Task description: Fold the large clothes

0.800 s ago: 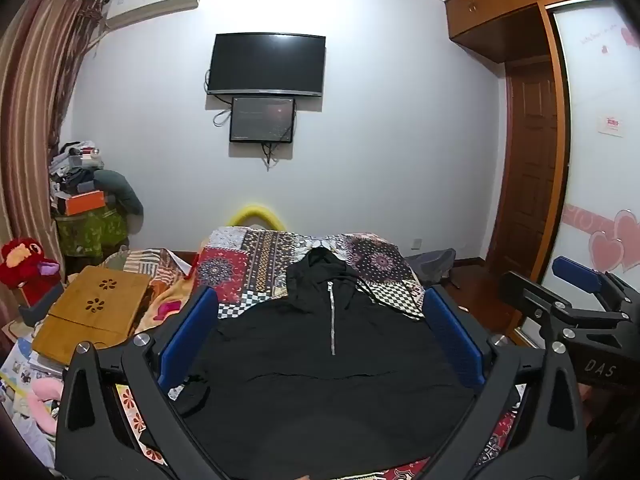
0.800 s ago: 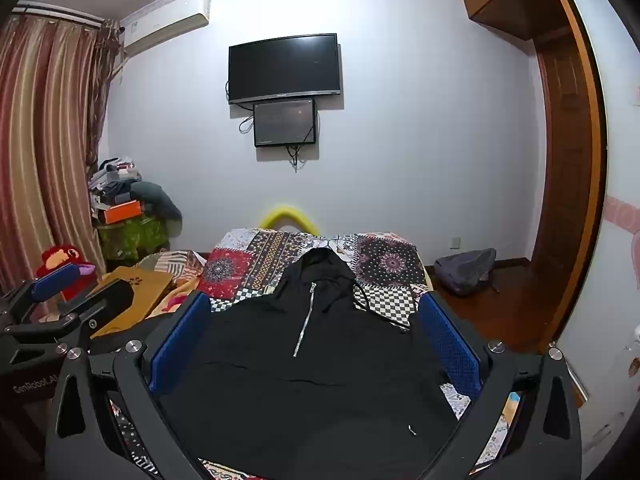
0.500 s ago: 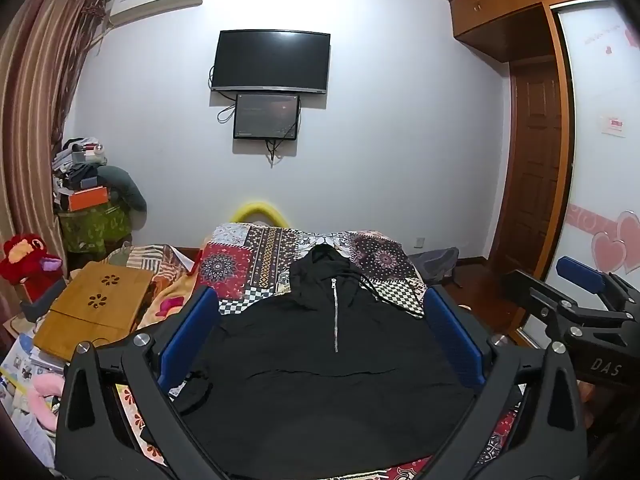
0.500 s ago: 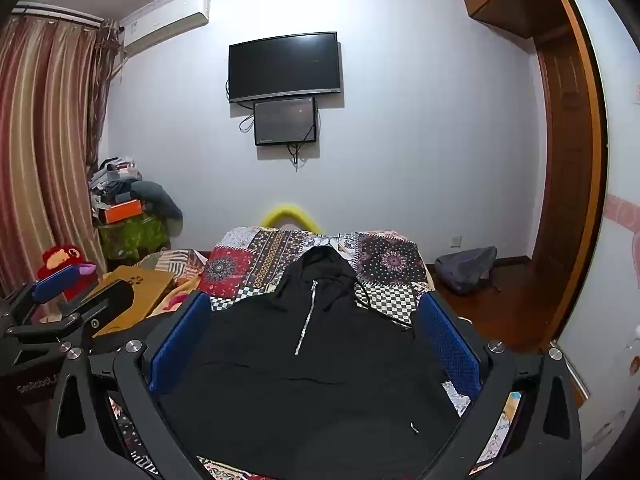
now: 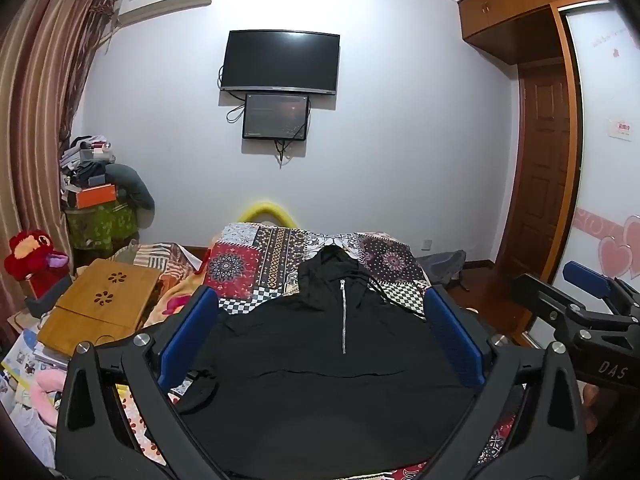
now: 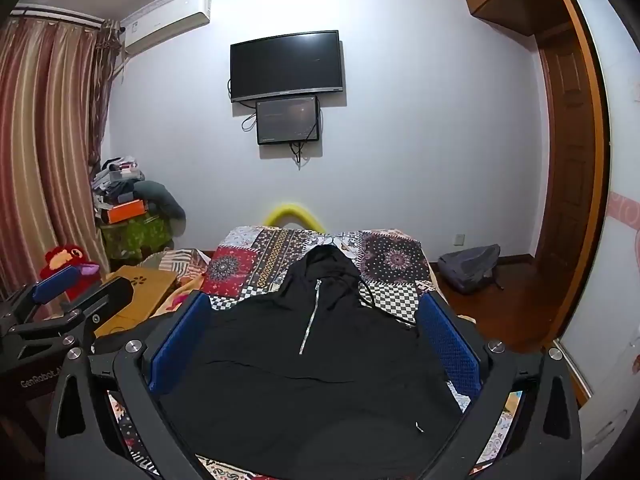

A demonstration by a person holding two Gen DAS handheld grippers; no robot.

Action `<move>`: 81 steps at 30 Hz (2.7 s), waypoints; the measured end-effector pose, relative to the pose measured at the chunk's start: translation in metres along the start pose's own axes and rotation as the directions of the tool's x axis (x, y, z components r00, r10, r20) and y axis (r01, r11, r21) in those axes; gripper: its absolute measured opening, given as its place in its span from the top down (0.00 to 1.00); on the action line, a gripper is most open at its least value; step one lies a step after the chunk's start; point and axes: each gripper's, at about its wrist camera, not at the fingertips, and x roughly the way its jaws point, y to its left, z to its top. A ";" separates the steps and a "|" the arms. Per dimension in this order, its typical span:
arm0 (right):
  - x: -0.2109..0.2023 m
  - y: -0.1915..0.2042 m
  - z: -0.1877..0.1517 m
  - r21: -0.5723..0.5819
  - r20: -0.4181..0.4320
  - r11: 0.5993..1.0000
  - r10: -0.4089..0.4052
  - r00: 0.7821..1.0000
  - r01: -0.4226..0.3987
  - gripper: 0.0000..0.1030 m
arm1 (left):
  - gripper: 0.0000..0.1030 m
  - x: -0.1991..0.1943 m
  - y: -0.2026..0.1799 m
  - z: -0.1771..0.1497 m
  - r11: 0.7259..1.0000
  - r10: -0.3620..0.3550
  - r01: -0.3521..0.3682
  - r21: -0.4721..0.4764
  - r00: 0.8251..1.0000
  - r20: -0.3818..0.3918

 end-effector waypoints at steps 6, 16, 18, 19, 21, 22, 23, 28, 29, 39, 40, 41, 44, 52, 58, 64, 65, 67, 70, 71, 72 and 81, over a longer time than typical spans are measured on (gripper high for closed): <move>0.000 0.000 0.000 0.001 -0.001 1.000 0.001 1.000 -0.001 0.00 | 0.00 0.001 0.003 -0.001 1.000 0.002 -0.002 0.000 1.000 0.002; 0.001 0.001 0.002 0.001 -0.001 1.000 0.000 1.000 0.000 0.00 | 0.00 0.001 0.005 -0.003 1.000 0.002 -0.002 0.005 1.000 0.008; 0.001 0.000 0.002 0.000 -0.002 1.000 0.002 1.000 -0.002 0.00 | 0.00 -0.001 0.000 0.001 1.000 0.004 -0.004 0.006 1.000 0.007; 0.001 0.000 0.002 0.001 -0.002 1.000 0.001 1.000 -0.001 0.00 | 0.00 -0.001 0.000 0.001 1.000 0.003 -0.003 0.006 1.000 0.006; 0.001 0.000 0.002 0.002 -0.002 1.000 0.002 1.000 -0.002 0.00 | 0.00 -0.001 0.000 0.001 1.000 0.004 -0.004 0.006 1.000 0.006; 0.001 0.000 0.002 0.002 -0.002 1.000 0.003 1.000 -0.003 0.00 | 0.00 -0.001 0.000 0.001 1.000 0.004 -0.004 0.007 1.000 0.005; 0.001 0.001 0.002 0.002 -0.002 1.000 0.002 1.000 -0.002 0.00 | 0.00 -0.001 0.000 0.001 1.000 0.004 -0.004 0.006 1.000 0.005; 0.001 0.001 0.001 0.002 -0.001 1.000 0.001 1.000 -0.001 0.00 | 0.00 -0.001 -0.001 0.000 1.000 0.006 -0.006 0.004 1.000 0.005; 0.001 0.000 0.002 0.002 -0.002 1.000 0.002 1.000 -0.001 0.00 | 0.00 -0.001 -0.001 0.000 1.000 0.007 -0.007 0.004 1.000 0.006; 0.001 0.000 0.002 0.002 -0.002 1.000 0.002 1.000 -0.002 0.00 | 0.00 -0.003 0.006 0.000 1.000 0.007 -0.007 -0.002 1.000 0.006; 0.001 0.000 0.002 0.003 -0.002 1.000 0.002 1.000 -0.002 0.00 | 0.00 -0.003 0.006 0.000 1.000 0.008 -0.008 -0.002 1.000 0.005; 0.001 0.000 0.002 0.003 -0.003 1.000 0.002 1.000 -0.002 0.00 | 0.00 -0.003 0.007 0.000 1.000 0.008 -0.008 -0.003 1.000 0.004; 0.001 -0.001 0.001 0.002 -0.003 1.000 0.002 1.000 -0.002 0.00 | 0.00 -0.001 0.008 0.000 1.000 0.009 -0.009 -0.005 1.000 0.001; 0.001 0.003 -0.001 0.004 -0.008 1.000 0.001 1.000 0.000 0.00 | 0.00 0.003 0.008 -0.001 1.000 0.008 -0.008 -0.009 1.000 -0.008; 0.006 0.005 -0.004 0.002 -0.021 1.000 -0.003 1.000 0.003 0.00 | 0.00 0.003 0.009 -0.003 1.000 0.006 -0.006 -0.009 1.000 -0.012; 0.016 0.001 -0.004 0.001 -0.039 1.000 -0.011 0.999 0.011 0.00 | 0.00 0.010 0.013 -0.004 1.000 0.008 -0.009 -0.018 1.000 -0.023; 0.017 0.000 -0.004 0.001 -0.041 1.000 -0.013 0.999 0.013 0.00 | 0.00 0.013 0.014 -0.004 1.000 0.008 -0.009 -0.021 1.000 -0.026; 0.023 0.000 -0.004 0.002 -0.051 1.000 -0.016 0.999 0.016 0.00 | 0.00 0.016 0.017 -0.005 1.000 0.012 -0.013 -0.023 0.999 -0.032; 0.033 -0.001 -0.004 0.001 -0.065 1.000 -0.024 0.998 0.024 0.00 | 0.00 0.025 0.022 -0.003 0.999 0.029 -0.030 -0.026 0.999 -0.037; 0.035 -0.002 -0.005 -0.001 -0.070 1.000 -0.026 0.997 0.026 0.00 | 0.00 0.029 0.026 -0.004 0.999 0.039 -0.040 -0.029 0.999 -0.038; 0.040 -0.002 -0.005 -0.003 -0.073 1.000 -0.030 0.997 0.030 0.00 | 0.00 0.032 0.029 -0.004 0.998 0.052 -0.054 -0.030 0.998 -0.040; 0.094 -0.012 -0.017 0.008 -0.184 0.999 -0.029 0.982 0.031 0.00 | 0.00 0.080 0.080 -0.011 0.988 0.126 -0.134 -0.072 0.987 -0.098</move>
